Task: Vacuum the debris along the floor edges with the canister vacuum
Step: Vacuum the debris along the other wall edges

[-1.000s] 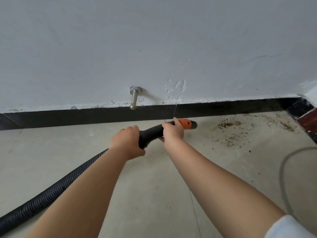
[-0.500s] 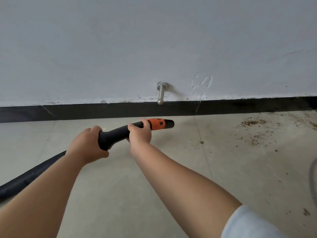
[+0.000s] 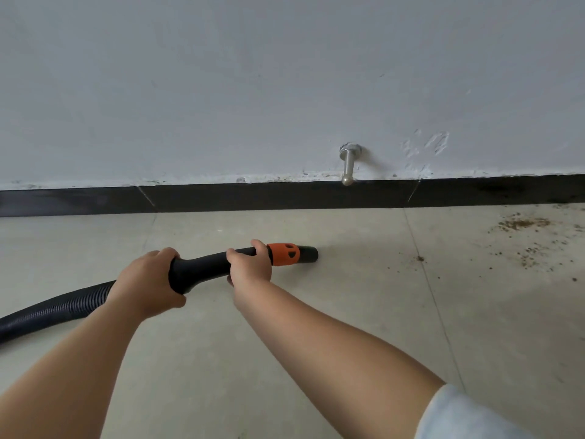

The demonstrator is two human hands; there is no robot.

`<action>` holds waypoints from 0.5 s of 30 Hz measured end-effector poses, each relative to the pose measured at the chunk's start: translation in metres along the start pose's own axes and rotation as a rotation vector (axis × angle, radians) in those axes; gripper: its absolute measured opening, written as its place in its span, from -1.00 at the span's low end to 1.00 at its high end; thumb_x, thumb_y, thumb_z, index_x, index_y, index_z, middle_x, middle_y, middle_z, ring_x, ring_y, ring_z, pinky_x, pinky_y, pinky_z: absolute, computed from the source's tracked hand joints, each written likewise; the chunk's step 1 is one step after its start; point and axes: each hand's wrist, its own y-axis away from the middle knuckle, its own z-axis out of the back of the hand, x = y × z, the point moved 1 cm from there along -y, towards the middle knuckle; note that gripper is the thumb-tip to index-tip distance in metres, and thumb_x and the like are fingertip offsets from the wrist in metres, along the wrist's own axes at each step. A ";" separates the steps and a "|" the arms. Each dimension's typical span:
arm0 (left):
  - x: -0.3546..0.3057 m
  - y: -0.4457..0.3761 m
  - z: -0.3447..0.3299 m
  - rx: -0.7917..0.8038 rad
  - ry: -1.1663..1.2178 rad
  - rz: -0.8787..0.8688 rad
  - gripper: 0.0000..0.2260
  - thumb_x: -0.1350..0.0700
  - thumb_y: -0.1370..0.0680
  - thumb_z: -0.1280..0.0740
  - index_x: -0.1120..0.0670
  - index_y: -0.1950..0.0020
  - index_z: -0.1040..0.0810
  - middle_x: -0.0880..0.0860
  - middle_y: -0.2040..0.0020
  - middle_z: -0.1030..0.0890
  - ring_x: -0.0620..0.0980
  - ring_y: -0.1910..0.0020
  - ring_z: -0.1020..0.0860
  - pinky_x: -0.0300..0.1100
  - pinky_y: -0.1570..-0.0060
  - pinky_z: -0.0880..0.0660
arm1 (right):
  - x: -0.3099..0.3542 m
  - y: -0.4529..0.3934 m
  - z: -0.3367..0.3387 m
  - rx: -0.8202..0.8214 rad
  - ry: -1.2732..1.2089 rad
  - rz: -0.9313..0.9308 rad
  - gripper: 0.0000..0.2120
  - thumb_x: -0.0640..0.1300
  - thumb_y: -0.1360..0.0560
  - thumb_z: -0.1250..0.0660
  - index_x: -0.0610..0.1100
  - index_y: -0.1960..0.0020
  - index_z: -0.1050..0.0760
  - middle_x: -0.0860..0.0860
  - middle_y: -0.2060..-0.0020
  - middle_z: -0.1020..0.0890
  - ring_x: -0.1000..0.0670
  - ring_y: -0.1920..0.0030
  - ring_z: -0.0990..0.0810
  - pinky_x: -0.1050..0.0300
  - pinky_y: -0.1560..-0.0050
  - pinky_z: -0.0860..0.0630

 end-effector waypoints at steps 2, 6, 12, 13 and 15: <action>-0.012 -0.002 -0.002 0.017 -0.024 -0.042 -0.67 0.13 -0.30 -0.47 0.03 0.02 -0.42 -0.01 0.14 -0.48 -0.03 0.20 -0.44 -0.26 0.36 -0.28 | -0.001 -0.001 0.012 -0.026 0.003 0.015 -0.46 -0.17 -0.54 -0.26 0.06 -0.46 -0.19 -0.08 -0.32 -0.38 -0.12 -0.22 -0.48 0.00 -0.21 -0.50; -0.061 -0.007 -0.010 0.050 -0.068 -0.154 -0.67 0.05 -0.33 -0.45 0.04 0.01 -0.39 0.00 0.10 -0.45 -0.02 0.15 -0.43 -0.22 0.24 -0.33 | 0.005 -0.009 0.056 -0.116 0.010 0.057 -0.49 -0.13 -0.55 -0.25 0.07 -0.44 -0.20 -0.07 -0.29 -0.41 -0.13 -0.19 -0.51 -0.05 -0.22 -0.49; -0.149 -0.006 -0.024 0.094 -0.159 -0.289 -0.64 -0.05 -0.35 -0.42 0.03 0.03 -0.32 -0.04 0.12 -0.39 -0.04 0.17 -0.40 -0.21 0.24 -0.35 | 0.023 -0.011 0.137 -0.231 0.021 0.059 -0.49 -0.14 -0.57 -0.20 0.08 -0.47 -0.15 -0.09 -0.29 -0.40 -0.12 -0.10 -0.52 -0.03 -0.15 -0.52; -0.162 -0.004 -0.027 0.100 -0.161 -0.299 -0.64 -0.06 -0.35 -0.41 0.04 0.01 -0.34 -0.03 0.13 -0.38 -0.03 0.18 -0.40 -0.21 0.25 -0.35 | 0.025 -0.011 0.148 -0.249 0.016 0.064 -0.49 -0.15 -0.57 -0.19 0.08 -0.47 -0.14 -0.10 -0.29 -0.40 -0.11 -0.07 -0.52 -0.01 -0.10 -0.54; -0.185 -0.002 -0.031 0.107 -0.171 -0.329 -0.63 -0.06 -0.36 -0.40 0.06 -0.01 -0.35 -0.03 0.13 -0.38 -0.02 0.18 -0.39 -0.20 0.25 -0.34 | 0.028 -0.009 0.168 -0.294 0.005 0.075 -0.49 -0.15 -0.58 -0.17 0.08 -0.48 -0.12 -0.10 -0.30 -0.39 -0.10 -0.05 -0.51 0.00 -0.08 -0.55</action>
